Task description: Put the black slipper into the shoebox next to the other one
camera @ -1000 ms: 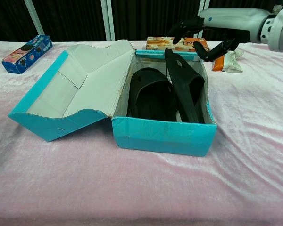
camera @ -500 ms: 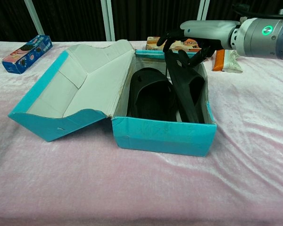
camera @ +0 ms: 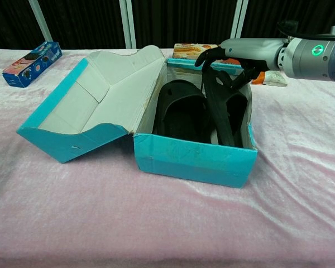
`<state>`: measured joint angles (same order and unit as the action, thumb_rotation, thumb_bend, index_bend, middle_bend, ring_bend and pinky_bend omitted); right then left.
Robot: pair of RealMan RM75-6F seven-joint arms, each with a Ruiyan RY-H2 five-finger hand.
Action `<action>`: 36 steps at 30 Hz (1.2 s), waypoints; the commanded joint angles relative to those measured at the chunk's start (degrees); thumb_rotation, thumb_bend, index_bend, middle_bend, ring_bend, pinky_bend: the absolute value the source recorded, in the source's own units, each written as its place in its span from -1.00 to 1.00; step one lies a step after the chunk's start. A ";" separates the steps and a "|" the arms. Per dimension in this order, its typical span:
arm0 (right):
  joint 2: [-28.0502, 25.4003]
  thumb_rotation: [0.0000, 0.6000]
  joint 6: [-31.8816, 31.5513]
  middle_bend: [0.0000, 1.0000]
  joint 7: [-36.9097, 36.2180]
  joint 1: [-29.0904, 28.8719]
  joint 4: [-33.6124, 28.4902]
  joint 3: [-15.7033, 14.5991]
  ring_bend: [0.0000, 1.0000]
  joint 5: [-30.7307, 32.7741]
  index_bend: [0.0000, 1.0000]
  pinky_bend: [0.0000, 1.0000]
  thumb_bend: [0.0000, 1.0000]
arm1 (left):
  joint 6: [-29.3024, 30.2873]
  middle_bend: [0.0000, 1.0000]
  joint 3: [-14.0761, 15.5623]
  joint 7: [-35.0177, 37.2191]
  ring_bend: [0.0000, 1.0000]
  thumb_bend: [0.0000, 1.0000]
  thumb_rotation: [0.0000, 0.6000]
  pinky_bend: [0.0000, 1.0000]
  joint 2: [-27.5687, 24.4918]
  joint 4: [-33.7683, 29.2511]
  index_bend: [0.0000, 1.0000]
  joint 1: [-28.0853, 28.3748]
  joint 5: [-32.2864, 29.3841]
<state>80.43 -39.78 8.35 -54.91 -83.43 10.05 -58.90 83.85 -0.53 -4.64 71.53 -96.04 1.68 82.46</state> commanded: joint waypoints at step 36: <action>-14.96 1.00 -36.06 -1.00 5.62 24.48 -18.75 -5.03 -1.00 -12.71 -1.00 -0.88 -0.47 | 4.45 -0.69 -1.65 -5.16 -0.69 -1.00 1.00 -1.00 -0.96 -1.59 -0.81 -1.03 0.19</action>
<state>66.25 -70.72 10.67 -34.79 -101.01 6.91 -71.09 87.78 -1.90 -9.11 70.43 -97.33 0.77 82.72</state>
